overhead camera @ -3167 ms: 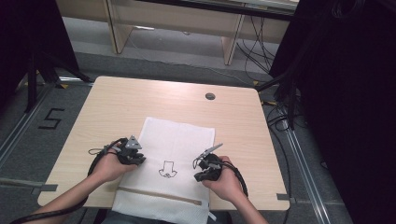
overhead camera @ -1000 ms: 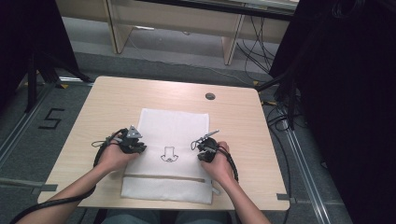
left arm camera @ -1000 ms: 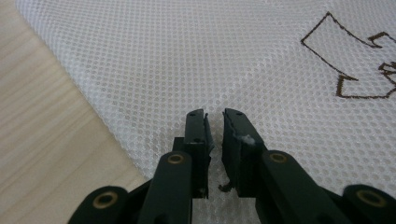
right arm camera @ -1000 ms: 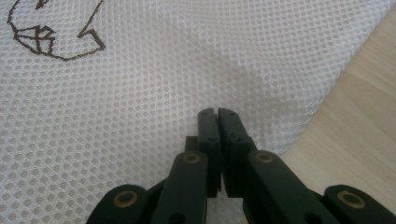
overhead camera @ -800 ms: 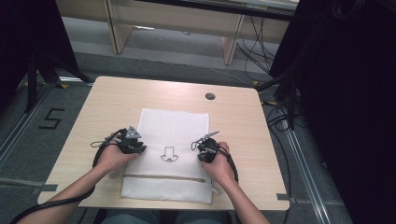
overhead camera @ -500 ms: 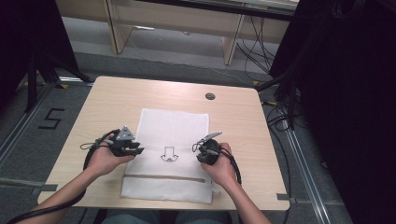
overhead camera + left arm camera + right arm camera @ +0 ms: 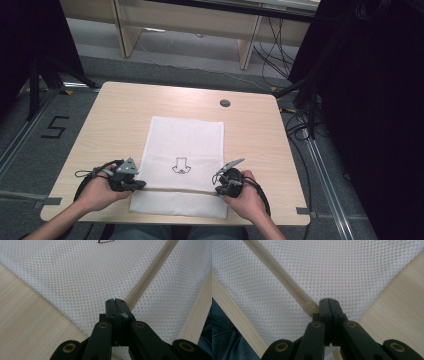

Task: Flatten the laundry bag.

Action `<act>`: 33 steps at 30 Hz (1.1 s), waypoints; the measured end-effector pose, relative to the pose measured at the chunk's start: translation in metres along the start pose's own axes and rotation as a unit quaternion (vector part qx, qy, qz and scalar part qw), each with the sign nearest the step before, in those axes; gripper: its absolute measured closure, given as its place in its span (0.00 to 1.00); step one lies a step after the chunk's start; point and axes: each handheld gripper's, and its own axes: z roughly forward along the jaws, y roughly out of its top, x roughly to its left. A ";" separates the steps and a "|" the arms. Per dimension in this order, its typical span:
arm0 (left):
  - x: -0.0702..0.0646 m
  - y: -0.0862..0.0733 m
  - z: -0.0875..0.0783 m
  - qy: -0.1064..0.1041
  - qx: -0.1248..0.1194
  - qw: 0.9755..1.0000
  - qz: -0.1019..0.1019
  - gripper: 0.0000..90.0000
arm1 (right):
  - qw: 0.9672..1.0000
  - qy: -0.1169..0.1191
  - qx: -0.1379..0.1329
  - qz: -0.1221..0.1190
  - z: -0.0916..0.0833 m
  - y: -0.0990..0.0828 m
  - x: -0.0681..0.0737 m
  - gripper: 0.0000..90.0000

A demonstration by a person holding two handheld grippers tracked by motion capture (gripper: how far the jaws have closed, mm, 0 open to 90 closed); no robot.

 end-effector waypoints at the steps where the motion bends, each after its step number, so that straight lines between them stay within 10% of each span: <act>1: 0.000 -0.001 0.003 -0.003 0.000 1.000 -0.006 1.00 | 1.000 0.000 0.000 0.000 0.001 0.000 -0.001 1.00; 14: 0.011 -0.002 0.012 -0.003 0.034 0.999 0.004 0.99 | 1.000 0.000 0.019 -0.001 0.011 0.001 0.001 1.00; 19: 0.013 -0.002 0.015 0.006 0.016 0.999 -0.027 0.99 | 1.000 0.000 0.019 -0.001 0.012 0.001 0.003 1.00; 33: 0.019 0.003 0.019 0.015 0.015 0.999 -0.031 0.99 | 1.000 -0.003 0.019 0.003 0.016 0.006 0.001 1.00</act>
